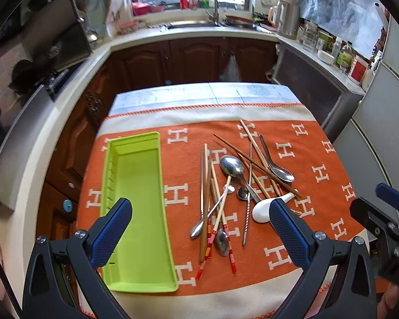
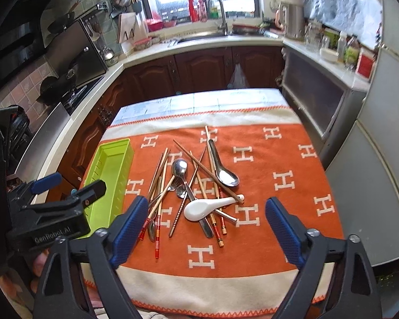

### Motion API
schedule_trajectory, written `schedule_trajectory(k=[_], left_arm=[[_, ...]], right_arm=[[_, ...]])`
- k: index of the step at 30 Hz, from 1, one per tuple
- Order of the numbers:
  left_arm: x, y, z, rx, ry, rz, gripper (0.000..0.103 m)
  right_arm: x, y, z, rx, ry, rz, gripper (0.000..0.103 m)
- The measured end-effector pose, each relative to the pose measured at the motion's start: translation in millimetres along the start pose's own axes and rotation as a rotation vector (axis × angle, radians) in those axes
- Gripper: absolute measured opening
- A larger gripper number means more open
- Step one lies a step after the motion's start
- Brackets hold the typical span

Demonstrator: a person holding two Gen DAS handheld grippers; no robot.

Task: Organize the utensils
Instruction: 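Lower the left tool onto the pile and grasp a wooden chopstick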

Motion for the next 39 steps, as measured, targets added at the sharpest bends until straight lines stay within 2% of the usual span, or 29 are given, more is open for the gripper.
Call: schedule_trajectory(k=[4, 5, 9, 11, 13, 15, 16, 17, 24, 27, 29, 31, 39], left_arm=[[-29, -8, -2, 0.002, 0.042, -0.057, 0.101], [-38, -11, -2, -0.003, 0.046, -0.065, 0.097], [-74, -24, -2, 0.007, 0.052, -0.097, 0.088], [-92, -31, -4, 0.026, 0.06, -0.117, 0.074], [-112, -38, -7, 0.051, 0.067, -0.142, 0.07], [-133, -43, -10, 0.092, 0.093, -0.175, 0.058], [-142, -45, -12, 0.113, 0.11, -0.19, 0.049], [-154, -46, -14, 0.141, 0.129, -0.211, 0.044], [-195, -43, -32, 0.192, 0.078, -0.281, 0.037], [-203, -39, -43, 0.21, 0.062, -0.311, 0.029], [-205, -37, -52, 0.223, 0.057, -0.324, 0.019], [-204, -34, -59, 0.232, 0.061, -0.331, 0.016], [-205, -28, -69, 0.189, 0.089, -0.373, 0.015]], right_arm=[[-28, -15, 3, 0.01, -0.009, -0.037, 0.079], [-46, -14, 14, 0.011, -0.01, -0.043, 0.079], [-84, -33, 18, 0.023, -0.02, -0.075, 0.077], [-106, -42, 22, 0.027, -0.027, -0.094, 0.075], [-127, -49, 22, 0.039, -0.042, -0.102, 0.074], [-148, -55, 20, 0.045, -0.052, -0.122, 0.072], [-163, -58, 19, 0.056, -0.073, -0.139, 0.068], [-168, -56, 17, 0.061, -0.083, -0.147, 0.065], [-218, -43, -18, 0.187, -0.163, -0.176, 0.043], [-230, -36, -42, 0.255, -0.181, -0.173, 0.036], [-235, -33, -55, 0.292, -0.191, -0.169, 0.03], [-244, -32, -68, 0.323, -0.188, -0.168, 0.029], [-279, -20, -97, 0.436, -0.16, -0.202, 0.022]])
Point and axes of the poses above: each gripper's, at about its wrist camera, not at the fingertips, and x roughly against the way its jaws point, z to its right, y to its underside, the point moved 5 cm from there along -x, roughly the way its jaws point, and after that the axes turned 15 degrees about y, right-handed, at the moved point
